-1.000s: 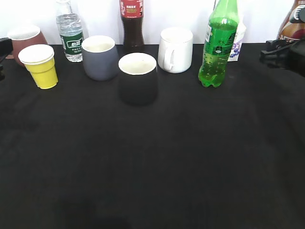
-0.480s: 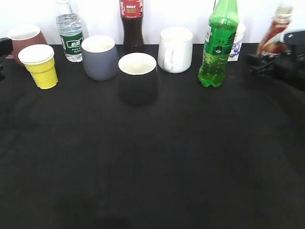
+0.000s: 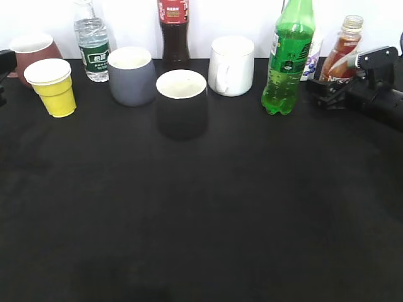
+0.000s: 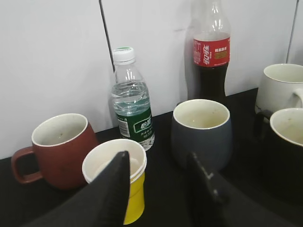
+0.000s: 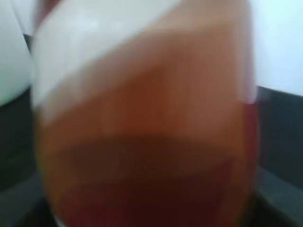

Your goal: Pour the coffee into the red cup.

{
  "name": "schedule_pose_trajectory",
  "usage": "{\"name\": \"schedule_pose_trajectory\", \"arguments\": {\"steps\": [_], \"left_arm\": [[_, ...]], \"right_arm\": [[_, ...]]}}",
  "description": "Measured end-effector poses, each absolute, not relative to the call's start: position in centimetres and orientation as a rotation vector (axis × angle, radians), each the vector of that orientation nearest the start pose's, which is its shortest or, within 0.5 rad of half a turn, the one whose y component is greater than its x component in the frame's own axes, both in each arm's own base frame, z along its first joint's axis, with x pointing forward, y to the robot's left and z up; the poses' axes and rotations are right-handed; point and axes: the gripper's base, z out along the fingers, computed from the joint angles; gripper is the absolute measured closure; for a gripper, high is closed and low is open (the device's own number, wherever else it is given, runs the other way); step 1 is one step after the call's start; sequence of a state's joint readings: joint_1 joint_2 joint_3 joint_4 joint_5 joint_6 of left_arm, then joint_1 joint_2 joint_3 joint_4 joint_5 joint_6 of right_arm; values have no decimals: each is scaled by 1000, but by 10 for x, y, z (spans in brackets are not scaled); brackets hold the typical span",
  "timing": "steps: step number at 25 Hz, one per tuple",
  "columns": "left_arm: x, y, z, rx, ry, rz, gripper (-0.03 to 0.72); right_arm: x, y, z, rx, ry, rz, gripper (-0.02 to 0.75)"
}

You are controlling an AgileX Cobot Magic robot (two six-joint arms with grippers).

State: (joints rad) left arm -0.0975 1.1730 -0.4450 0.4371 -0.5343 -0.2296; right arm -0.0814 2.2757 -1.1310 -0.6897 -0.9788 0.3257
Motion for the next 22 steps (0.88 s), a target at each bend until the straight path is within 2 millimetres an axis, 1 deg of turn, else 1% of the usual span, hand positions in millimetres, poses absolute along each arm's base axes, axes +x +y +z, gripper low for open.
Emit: {"name": "schedule_pose_trajectory", "arguments": {"steps": [1, 3, 5, 7, 8, 12, 17, 22], "left_arm": [[225, -42, 253, 373, 1677, -146, 384], [225, -42, 253, 373, 1677, -146, 384], [225, -42, 253, 373, 1677, -146, 384], [225, -42, 253, 373, 1677, -146, 385], [225, -42, 253, 373, 1677, -146, 385], [225, -42, 253, 373, 1676, -146, 385], [225, -42, 253, 373, 1674, -147, 385], [225, -42, 253, 373, 1674, -147, 385]], "right_arm": [[433, 13, 91, -413, 1695, 360, 122], [433, 13, 91, -410, 1693, 360, 93], [433, 12, 96, -411, 1716, 342, 92], [427, 12, 109, -417, 1725, 325, 92], [423, 13, 111, -421, 1731, 324, 92], [408, 13, 107, -414, 1788, 327, 94], [403, 10, 119, -415, 1832, 277, 119], [378, 11, 129, -411, 1868, 272, 139]]}}
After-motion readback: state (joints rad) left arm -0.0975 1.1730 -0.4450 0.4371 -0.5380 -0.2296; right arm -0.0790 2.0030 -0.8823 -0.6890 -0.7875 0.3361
